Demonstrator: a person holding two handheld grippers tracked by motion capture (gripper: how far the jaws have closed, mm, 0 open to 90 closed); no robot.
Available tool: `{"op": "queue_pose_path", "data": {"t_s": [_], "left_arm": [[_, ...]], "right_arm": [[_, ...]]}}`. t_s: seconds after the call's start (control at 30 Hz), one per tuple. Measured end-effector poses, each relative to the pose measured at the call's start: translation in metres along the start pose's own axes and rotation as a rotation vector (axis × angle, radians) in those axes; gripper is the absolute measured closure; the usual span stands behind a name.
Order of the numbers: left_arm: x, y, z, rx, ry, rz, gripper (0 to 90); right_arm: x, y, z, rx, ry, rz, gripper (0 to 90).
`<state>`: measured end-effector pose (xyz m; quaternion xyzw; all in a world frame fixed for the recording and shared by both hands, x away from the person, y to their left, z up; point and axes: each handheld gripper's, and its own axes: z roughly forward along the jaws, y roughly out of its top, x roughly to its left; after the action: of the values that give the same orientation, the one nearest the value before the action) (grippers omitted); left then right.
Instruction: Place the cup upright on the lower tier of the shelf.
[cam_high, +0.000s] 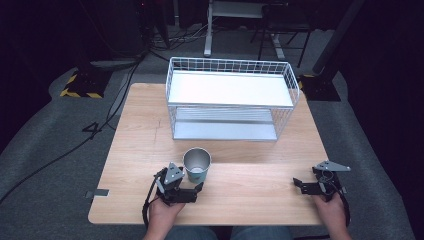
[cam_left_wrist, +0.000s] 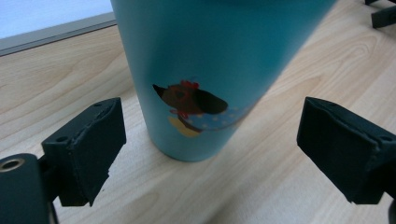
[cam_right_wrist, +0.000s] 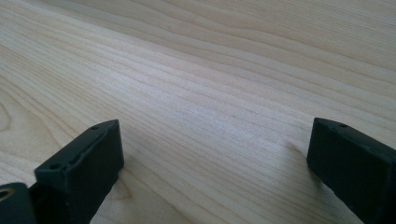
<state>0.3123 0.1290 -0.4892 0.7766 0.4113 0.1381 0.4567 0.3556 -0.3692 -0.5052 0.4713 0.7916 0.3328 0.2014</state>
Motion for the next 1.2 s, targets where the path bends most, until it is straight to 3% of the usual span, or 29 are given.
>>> {"op": "queue_pose_path", "data": {"t_s": [0.23,0.37,0.53,1.2], "left_arm": [[0.003,0.000,0.011,-0.003,0.026,0.016,13.2],[0.003,0.001,0.018,0.014,0.024,0.010,14.8],[0.001,0.003,0.023,0.037,0.037,0.032,15.6],[0.000,0.007,0.030,0.062,0.073,0.054,24.5]], "right_arm": [[0.000,0.000,0.000,0.000,0.000,0.000,4.1],[0.000,0.000,0.000,0.000,0.000,0.000,4.1],[0.000,0.000,0.000,-0.001,-0.003,0.001,4.1],[0.000,0.000,0.000,-0.001,-0.006,0.003,4.1]]}}
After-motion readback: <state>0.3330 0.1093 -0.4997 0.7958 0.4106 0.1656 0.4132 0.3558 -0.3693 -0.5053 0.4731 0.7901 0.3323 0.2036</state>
